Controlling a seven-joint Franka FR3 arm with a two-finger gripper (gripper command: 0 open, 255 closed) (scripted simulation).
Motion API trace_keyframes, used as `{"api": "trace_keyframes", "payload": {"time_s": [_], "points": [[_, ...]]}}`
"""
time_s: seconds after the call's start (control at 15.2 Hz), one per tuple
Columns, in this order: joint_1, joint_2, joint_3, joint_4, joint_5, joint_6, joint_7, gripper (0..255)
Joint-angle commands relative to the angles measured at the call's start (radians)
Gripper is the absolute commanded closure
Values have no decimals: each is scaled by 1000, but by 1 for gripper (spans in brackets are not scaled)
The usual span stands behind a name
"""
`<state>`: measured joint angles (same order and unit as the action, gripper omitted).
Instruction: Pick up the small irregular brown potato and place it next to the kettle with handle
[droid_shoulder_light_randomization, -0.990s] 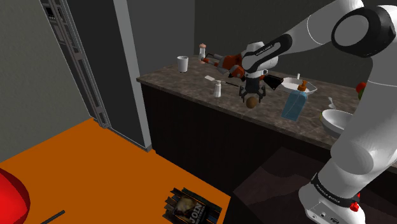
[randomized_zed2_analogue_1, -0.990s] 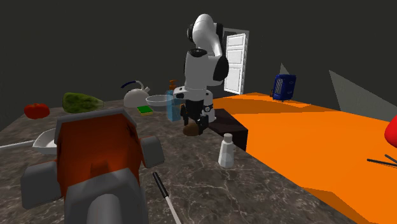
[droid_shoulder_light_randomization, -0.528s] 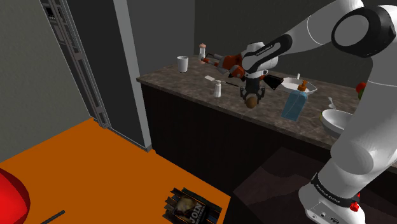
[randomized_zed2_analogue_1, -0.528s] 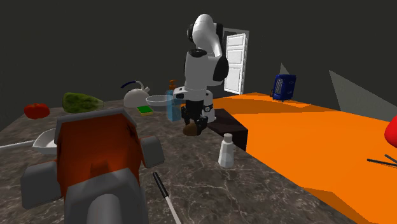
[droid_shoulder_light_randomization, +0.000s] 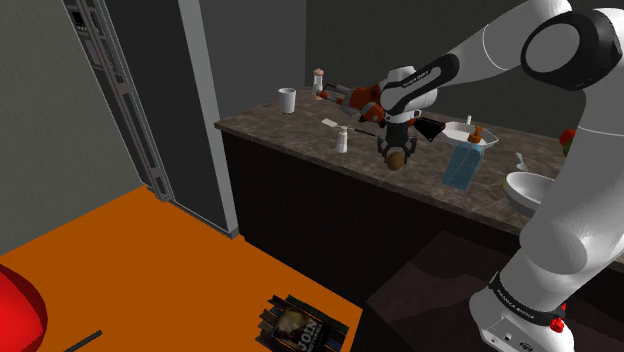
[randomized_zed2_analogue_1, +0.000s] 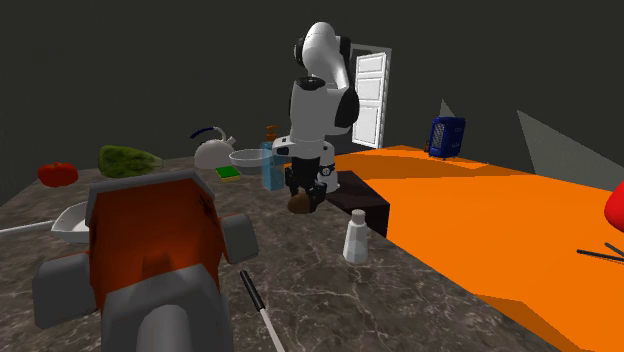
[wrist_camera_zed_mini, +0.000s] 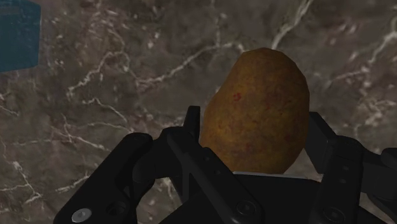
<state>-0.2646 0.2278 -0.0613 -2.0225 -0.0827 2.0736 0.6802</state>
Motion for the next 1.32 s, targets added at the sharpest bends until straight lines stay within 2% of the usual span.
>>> {"api": "trace_keyframes", "payload": {"time_s": [0.0,1.25], "points": [[0,0,0,-1,0,1,0,255],[3,-106,1,126,2,-232,-14,255]]}}
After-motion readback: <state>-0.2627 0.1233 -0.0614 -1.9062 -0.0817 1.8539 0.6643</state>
